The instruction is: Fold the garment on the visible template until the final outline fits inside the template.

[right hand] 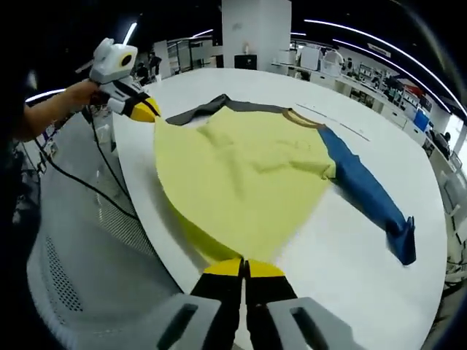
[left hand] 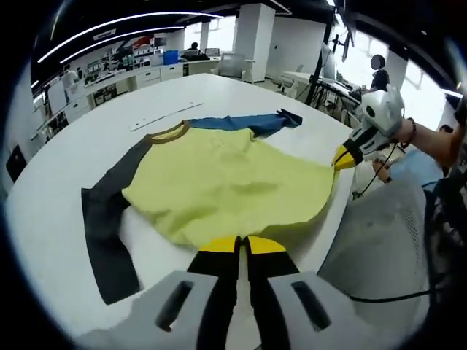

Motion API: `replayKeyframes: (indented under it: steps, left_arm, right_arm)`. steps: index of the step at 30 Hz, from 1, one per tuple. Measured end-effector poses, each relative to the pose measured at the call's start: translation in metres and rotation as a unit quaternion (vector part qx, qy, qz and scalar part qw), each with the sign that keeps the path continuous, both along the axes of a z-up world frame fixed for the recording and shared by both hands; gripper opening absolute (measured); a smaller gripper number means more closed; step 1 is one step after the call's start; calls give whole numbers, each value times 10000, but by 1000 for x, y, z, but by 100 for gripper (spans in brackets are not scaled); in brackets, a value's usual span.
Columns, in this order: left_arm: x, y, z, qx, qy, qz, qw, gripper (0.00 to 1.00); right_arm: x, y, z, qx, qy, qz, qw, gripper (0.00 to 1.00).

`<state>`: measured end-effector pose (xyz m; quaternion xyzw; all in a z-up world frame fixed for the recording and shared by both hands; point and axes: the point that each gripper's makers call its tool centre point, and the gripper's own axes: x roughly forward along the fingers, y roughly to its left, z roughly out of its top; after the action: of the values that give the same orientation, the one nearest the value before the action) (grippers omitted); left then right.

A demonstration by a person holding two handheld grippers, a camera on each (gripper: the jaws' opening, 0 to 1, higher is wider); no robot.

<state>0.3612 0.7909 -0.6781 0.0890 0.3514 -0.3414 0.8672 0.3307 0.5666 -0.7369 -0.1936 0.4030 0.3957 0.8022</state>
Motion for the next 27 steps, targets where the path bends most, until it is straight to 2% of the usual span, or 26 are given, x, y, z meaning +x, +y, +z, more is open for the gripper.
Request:
replayKeyframes:
  steps: [8,13,19,27]
  left_arm:
    - [27,-36,7,-275,-203,-14,9994,1]
    - [42,-56,4,-324,-231,-110,9991,1]
    - [54,-77,-12,-133,-214,-306,9992,1]
    - [57,-99,-43,31,43,-491,9988,1]
  right_arm:
    - [-4,-4,-10,-276,-86,35,9996,0]
    - [-4,-7,-12,-295,-84,-18,9995,0]
    - [-3,-11,-16,-326,-55,-94,9994,0]
    - [-4,-14,-20,-451,-60,-35,9990,0]
